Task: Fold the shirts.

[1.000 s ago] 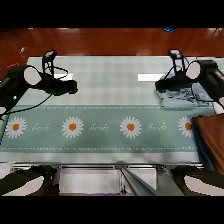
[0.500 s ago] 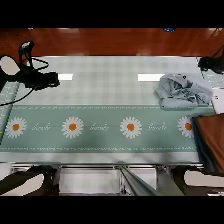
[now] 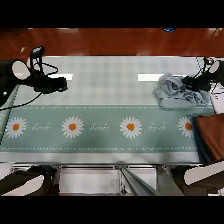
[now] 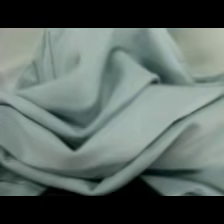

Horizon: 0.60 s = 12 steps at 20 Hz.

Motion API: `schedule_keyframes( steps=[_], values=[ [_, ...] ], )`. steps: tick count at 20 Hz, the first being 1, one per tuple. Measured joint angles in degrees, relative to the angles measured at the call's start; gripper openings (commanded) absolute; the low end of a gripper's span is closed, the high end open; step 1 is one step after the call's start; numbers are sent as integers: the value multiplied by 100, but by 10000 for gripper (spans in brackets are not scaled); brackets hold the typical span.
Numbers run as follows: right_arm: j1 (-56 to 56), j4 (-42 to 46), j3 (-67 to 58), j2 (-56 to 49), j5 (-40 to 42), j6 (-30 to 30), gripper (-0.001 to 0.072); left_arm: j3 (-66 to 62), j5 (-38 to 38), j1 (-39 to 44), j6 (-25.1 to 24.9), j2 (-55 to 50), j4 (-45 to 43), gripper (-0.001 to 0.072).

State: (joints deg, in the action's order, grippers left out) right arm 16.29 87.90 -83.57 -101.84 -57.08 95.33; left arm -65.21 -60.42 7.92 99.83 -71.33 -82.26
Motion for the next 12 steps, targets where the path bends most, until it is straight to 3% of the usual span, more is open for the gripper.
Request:
schedule_keyframes(
  steps=[4, 12],
  values=[
    [-96, -560, -273, 107, -426, -365, 24, -85, -63, -175, -94, 59, -26, 510],
    [-175, -1215, -2151, 1840, -492, -1008, 24, -151, -221, -1172, -153, 1484, -17, 510]
  ],
)
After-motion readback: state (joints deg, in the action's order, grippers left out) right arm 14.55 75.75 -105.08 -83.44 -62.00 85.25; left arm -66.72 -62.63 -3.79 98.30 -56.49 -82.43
